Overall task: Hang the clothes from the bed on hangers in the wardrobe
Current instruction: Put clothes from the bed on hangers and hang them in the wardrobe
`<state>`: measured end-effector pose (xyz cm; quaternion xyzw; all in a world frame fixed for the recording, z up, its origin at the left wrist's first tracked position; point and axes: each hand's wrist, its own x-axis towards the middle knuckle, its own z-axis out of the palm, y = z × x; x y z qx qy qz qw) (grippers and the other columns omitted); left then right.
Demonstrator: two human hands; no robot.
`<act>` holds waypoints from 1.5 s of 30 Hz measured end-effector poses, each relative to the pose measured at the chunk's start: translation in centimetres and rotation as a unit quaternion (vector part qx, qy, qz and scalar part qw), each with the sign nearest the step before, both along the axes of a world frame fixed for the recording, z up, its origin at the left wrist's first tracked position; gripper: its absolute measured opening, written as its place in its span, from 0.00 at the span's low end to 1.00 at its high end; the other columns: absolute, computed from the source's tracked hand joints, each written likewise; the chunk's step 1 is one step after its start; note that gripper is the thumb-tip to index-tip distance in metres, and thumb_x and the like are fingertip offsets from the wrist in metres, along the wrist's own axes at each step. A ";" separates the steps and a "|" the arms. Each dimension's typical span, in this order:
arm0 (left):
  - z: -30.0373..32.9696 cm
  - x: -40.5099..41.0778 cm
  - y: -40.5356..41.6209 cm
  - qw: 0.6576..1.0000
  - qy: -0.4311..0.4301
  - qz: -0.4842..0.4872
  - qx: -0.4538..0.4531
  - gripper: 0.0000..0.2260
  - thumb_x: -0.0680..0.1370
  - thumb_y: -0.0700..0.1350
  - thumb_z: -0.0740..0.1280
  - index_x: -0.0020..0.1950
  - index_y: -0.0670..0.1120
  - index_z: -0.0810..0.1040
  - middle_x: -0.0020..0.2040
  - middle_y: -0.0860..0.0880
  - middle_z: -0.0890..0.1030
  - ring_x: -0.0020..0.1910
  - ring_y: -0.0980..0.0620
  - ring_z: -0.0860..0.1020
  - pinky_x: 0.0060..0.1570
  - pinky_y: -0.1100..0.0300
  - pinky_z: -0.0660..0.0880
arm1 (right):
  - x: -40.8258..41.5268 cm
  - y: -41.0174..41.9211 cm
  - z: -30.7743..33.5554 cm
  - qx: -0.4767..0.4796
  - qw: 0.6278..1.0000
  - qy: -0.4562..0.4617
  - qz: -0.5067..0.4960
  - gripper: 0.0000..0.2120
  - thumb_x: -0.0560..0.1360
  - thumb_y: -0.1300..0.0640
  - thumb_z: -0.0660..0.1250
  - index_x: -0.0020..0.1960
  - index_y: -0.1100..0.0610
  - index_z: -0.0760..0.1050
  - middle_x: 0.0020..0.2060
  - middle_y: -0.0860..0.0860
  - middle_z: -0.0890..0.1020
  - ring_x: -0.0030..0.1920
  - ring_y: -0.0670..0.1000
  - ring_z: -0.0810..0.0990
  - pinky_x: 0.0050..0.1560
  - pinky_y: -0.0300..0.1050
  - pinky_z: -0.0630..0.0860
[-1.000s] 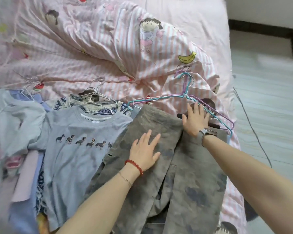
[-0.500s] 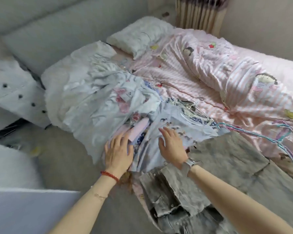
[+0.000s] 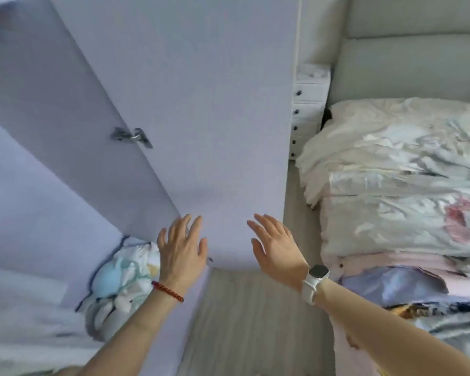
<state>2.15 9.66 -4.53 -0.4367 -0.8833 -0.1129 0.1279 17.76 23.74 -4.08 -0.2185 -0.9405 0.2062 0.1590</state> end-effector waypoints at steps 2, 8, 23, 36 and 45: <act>1.4 -3.2 -4.2 0.995 0.010 0.097 0.003 0.20 0.71 0.49 0.55 0.59 0.46 0.73 0.57 0.42 0.78 0.59 0.43 0.73 0.55 0.39 0.68 | -4.7 -1.9 1.0 0.007 0.998 0.009 0.059 0.21 0.73 0.53 0.53 0.58 0.60 0.76 0.57 0.58 0.79 0.57 0.61 0.78 0.52 0.60 0.75; 6.7 -8.4 -16.7 0.943 0.077 0.322 0.014 0.22 0.72 0.51 0.54 0.62 0.47 0.74 0.62 0.42 0.75 0.64 0.43 0.67 0.62 0.39 0.57 | -17.6 -9.0 3.7 -0.025 0.971 0.017 0.239 0.25 0.74 0.50 0.49 0.62 0.60 0.74 0.60 0.59 0.76 0.60 0.62 0.75 0.56 0.58 0.72; 15.7 -15.3 -30.0 0.730 -0.101 0.637 0.227 0.25 0.80 0.48 0.57 0.74 0.40 0.55 0.67 0.38 0.68 0.61 0.37 0.71 0.57 0.46 0.71 | -32.8 -23.9 8.6 -0.102 0.855 0.028 0.508 0.22 0.76 0.53 0.51 0.68 0.57 0.66 0.65 0.53 0.72 0.65 0.54 0.70 0.65 0.46 0.66; 16.9 -17.1 -26.8 0.755 0.093 0.534 0.369 0.08 0.81 0.38 0.53 0.44 0.38 0.68 0.32 0.41 0.72 0.31 0.41 0.72 0.30 0.61 0.57 | -37.9 -25.5 14.9 -0.222 0.817 0.063 0.528 0.17 0.80 0.61 0.54 0.68 0.59 0.66 0.60 0.55 0.75 0.59 0.54 0.74 0.60 0.41 0.68; 10.1 -11.2 -22.0 0.864 0.082 0.400 0.296 0.18 0.81 0.51 0.47 0.42 0.42 0.69 0.25 0.48 0.68 0.20 0.46 0.69 0.19 0.59 0.63 | -37.5 -29.2 19.1 -0.432 0.744 -0.105 0.498 0.11 0.81 0.56 0.54 0.62 0.58 0.64 0.51 0.55 0.77 0.44 0.47 0.78 0.46 0.41 0.75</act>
